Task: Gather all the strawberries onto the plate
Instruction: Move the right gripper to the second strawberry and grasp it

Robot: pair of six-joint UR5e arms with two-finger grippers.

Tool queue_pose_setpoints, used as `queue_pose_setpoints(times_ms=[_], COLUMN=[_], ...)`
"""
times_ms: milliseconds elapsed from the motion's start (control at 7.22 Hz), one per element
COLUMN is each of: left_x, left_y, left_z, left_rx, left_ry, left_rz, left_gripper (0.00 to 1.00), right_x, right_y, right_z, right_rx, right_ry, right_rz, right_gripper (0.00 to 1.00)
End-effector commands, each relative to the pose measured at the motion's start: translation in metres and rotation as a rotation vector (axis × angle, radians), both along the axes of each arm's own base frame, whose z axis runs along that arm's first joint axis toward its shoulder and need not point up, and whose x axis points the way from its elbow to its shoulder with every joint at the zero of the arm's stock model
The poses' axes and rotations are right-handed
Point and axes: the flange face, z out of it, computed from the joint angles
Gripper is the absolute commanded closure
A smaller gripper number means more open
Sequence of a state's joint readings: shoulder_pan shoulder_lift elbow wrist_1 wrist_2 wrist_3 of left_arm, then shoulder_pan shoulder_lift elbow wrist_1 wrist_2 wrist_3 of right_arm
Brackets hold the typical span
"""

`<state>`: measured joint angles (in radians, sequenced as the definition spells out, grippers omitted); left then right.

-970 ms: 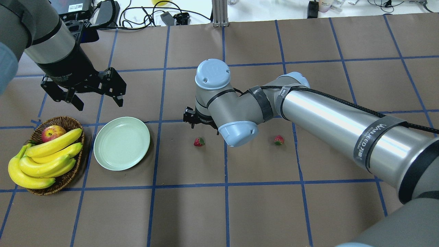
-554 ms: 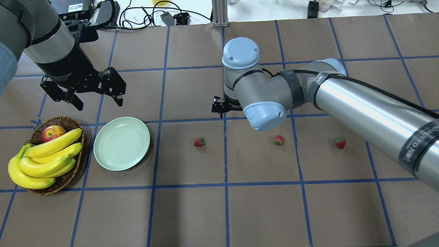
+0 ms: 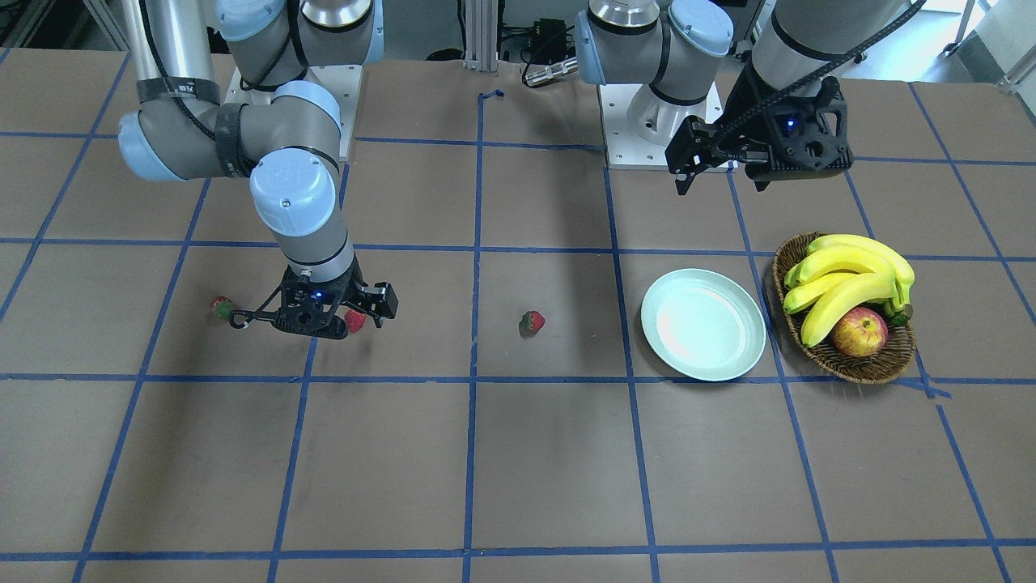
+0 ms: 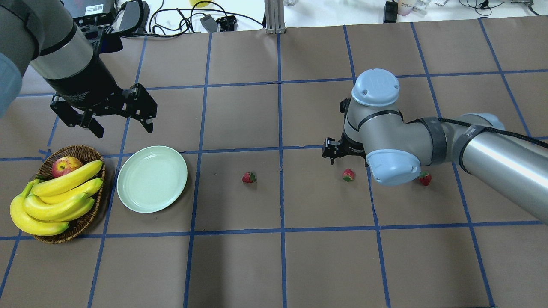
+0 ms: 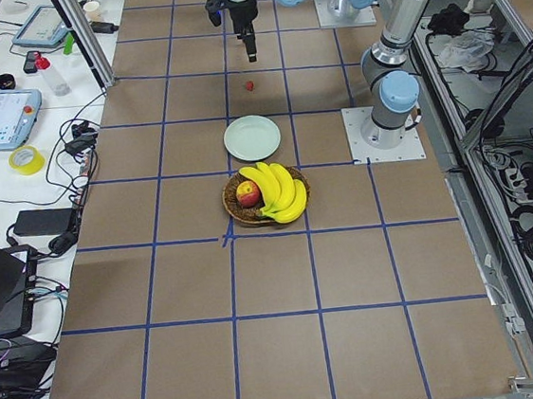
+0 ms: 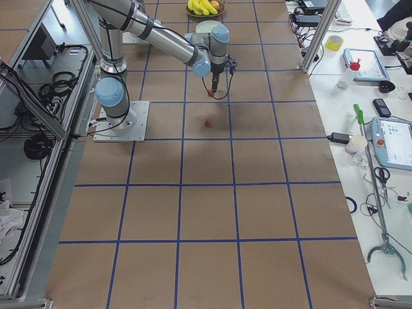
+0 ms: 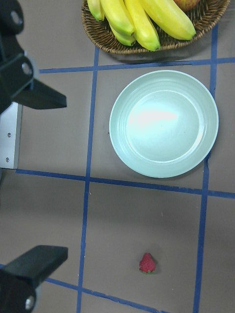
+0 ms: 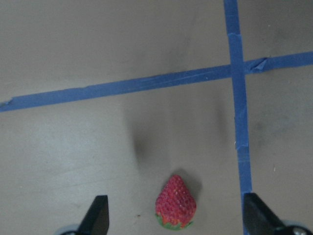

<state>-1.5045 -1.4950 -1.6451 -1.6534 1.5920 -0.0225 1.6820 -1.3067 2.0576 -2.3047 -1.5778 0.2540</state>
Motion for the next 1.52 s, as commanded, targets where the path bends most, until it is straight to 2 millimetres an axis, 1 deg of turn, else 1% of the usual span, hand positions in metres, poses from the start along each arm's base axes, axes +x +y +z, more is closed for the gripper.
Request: queue_pose_setpoints(times_ms=[0, 139, 277, 416, 554, 693, 831, 970, 1109, 1247, 1386], left_x=[-0.001, 0.0, -0.001, -0.001, -0.001, -0.002, -0.002, -0.001, -0.001, -0.001, 0.0], left_y=[-0.001, 0.0, -0.001, -0.002, -0.001, -0.001, -0.001, -0.001, -0.001, 0.0, 0.0], left_z=[-0.002, -0.002, -0.001, -0.003, -0.001, -0.001, -0.001, -0.001, -0.001, -0.001, 0.0], left_rx=[0.001, 0.005, 0.0, 0.004, 0.001, -0.001, -0.001, -0.001, -0.001, 0.0, -0.002], left_ry=[0.01, -0.002, 0.008, 0.01, 0.01, 0.014, 0.015, 0.013, 0.01, 0.005, 0.002], left_rz=[0.004, 0.002, 0.005, 0.006, 0.006, 0.006, 0.006, 0.007, 0.006, 0.005, 0.003], left_gripper=[0.0, 0.0, 0.0, 0.0, 0.0, 0.0, 0.0, 0.0, 0.0, 0.0, 0.0], right_x=[-0.005, -0.004, -0.005, -0.005, -0.004, -0.004, 0.014, 0.062, 0.103, 0.141, 0.184], right_y=[0.013, 0.014, 0.016, 0.016, 0.013, 0.009, 0.008, 0.021, 0.026, 0.035, 0.044], right_z=[-0.024, -0.026, -0.028, -0.028, -0.025, -0.018, -0.009, -0.003, 0.011, 0.016, 0.009], right_rx=[0.008, 0.015, 0.021, 0.022, 0.015, 0.0, -0.012, -0.002, -0.008, 0.003, 0.034], right_ry=[-0.009, -0.01, -0.01, -0.009, -0.01, -0.015, -0.066, -0.151, -0.196, -0.207, -0.228], right_rz=[-0.002, -0.003, -0.005, -0.006, -0.005, -0.011, -0.032, -0.115, -0.155, -0.177, -0.172], right_gripper=[0.04, 0.26, 0.63, 0.82, 0.87, 0.87, 0.87, 0.86, 0.84, 0.84, 0.84])
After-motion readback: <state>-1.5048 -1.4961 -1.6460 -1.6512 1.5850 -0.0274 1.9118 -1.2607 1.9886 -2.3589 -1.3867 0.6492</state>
